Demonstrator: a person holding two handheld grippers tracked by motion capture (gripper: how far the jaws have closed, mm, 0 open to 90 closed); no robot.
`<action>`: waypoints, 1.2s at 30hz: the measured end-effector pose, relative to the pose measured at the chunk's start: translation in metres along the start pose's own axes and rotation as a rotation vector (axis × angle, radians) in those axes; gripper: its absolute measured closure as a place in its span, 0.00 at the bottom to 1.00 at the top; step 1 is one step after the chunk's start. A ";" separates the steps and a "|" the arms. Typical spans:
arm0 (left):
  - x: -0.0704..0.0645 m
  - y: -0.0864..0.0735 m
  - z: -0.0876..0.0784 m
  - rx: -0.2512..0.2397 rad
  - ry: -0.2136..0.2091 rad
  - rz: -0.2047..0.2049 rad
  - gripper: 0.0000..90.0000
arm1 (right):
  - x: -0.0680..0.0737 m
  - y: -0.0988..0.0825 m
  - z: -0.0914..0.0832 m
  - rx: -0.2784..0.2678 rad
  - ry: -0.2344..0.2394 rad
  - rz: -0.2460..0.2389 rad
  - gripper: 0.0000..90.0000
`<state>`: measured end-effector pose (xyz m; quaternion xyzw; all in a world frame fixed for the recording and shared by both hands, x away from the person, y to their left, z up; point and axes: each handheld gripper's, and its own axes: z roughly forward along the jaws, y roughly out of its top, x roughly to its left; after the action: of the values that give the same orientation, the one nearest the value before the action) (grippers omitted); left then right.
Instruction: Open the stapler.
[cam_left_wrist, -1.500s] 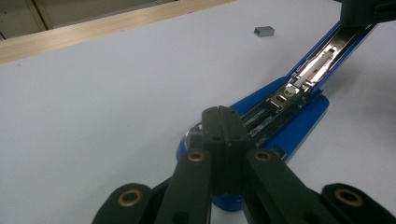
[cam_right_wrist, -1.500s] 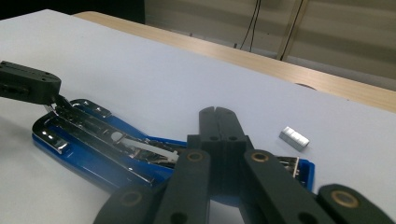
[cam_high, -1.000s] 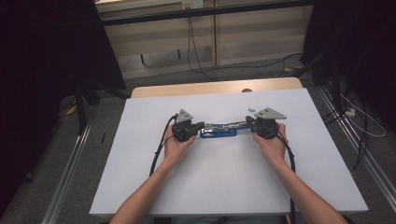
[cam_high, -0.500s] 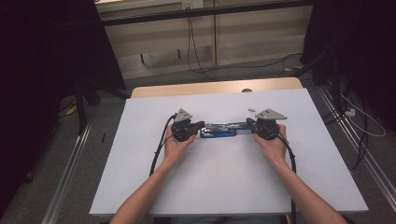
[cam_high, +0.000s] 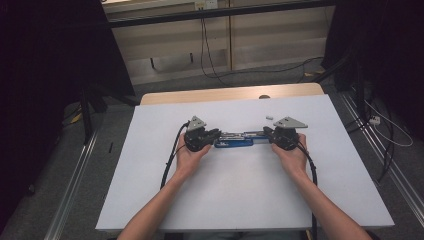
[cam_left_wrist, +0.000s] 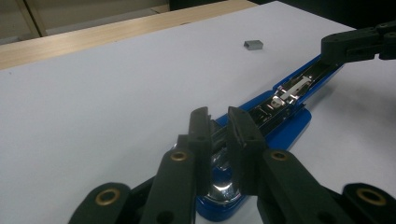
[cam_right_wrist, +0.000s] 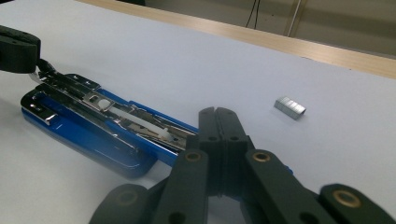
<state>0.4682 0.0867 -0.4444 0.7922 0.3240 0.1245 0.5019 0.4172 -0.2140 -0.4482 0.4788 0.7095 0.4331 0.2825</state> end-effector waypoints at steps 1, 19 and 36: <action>0.000 0.000 0.000 -0.001 0.003 0.003 0.87 | 0.000 0.000 0.000 -0.001 0.000 0.006 0.99; 0.001 0.006 -0.014 -0.014 0.038 -0.002 0.42 | -0.003 0.002 -0.007 -0.050 0.039 0.037 0.87; -0.001 0.005 -0.027 0.010 0.098 0.067 0.05 | 0.002 0.006 -0.009 -0.079 0.072 0.010 0.31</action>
<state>0.4552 0.1043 -0.4271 0.7980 0.3222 0.1785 0.4770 0.4116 -0.2147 -0.4384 0.4547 0.6992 0.4792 0.2735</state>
